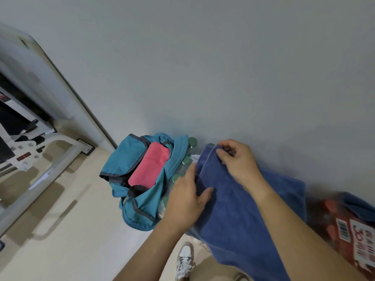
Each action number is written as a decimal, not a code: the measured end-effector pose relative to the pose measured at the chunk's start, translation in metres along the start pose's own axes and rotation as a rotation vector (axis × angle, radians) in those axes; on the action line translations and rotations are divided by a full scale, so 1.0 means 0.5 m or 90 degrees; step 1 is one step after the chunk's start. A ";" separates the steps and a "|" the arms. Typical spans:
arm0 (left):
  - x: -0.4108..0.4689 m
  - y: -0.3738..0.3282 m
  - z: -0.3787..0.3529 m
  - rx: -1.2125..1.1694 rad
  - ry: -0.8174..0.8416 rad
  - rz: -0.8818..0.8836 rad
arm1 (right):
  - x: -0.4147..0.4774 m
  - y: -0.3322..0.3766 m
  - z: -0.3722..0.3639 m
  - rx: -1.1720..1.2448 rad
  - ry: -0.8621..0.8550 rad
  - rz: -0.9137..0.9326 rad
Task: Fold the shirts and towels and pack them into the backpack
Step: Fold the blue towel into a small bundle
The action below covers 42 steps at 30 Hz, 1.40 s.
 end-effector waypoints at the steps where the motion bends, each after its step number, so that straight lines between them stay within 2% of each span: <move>1: 0.003 -0.004 -0.006 -0.007 0.014 0.016 | 0.002 0.001 0.008 0.024 0.000 -0.011; 4: -0.020 0.004 -0.006 -0.102 0.061 0.057 | 0.017 0.009 0.026 0.022 -0.006 -0.021; 6: -0.045 0.018 0.003 -0.236 0.100 0.102 | 0.033 0.013 0.023 -0.046 -0.001 -0.016; 8: -0.057 0.031 0.020 -0.272 0.104 0.140 | 0.045 0.010 0.007 -0.153 0.031 -0.030; 12: -0.062 0.064 0.036 -0.003 -0.005 0.103 | 0.049 -0.017 -0.037 -0.326 0.080 -0.014; 15: -0.065 0.068 0.026 0.066 -0.047 0.077 | 0.054 -0.021 -0.042 -0.353 0.070 0.001; 18: -0.062 0.064 0.022 0.061 -0.079 0.061 | 0.055 -0.016 -0.040 -0.382 0.070 0.020; 29: -0.052 0.079 0.029 0.112 -0.128 0.157 | 0.056 -0.012 -0.055 -0.466 0.085 0.055; 37: -0.051 0.074 0.035 0.144 -0.115 0.222 | 0.066 -0.008 -0.075 -0.537 0.203 0.164; 42: -0.053 0.073 0.027 0.166 -0.113 0.162 | 0.073 0.001 -0.080 -0.651 0.284 0.282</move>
Point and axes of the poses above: each hand's wrist, its own x-axis towards the middle knuckle, its own z-axis out of the back of the hand, y = z × x, the point moved 5 cm from there along x, towards the middle knuckle, and after that the axes turned 6 degrees about z, right-handed, at the moved point
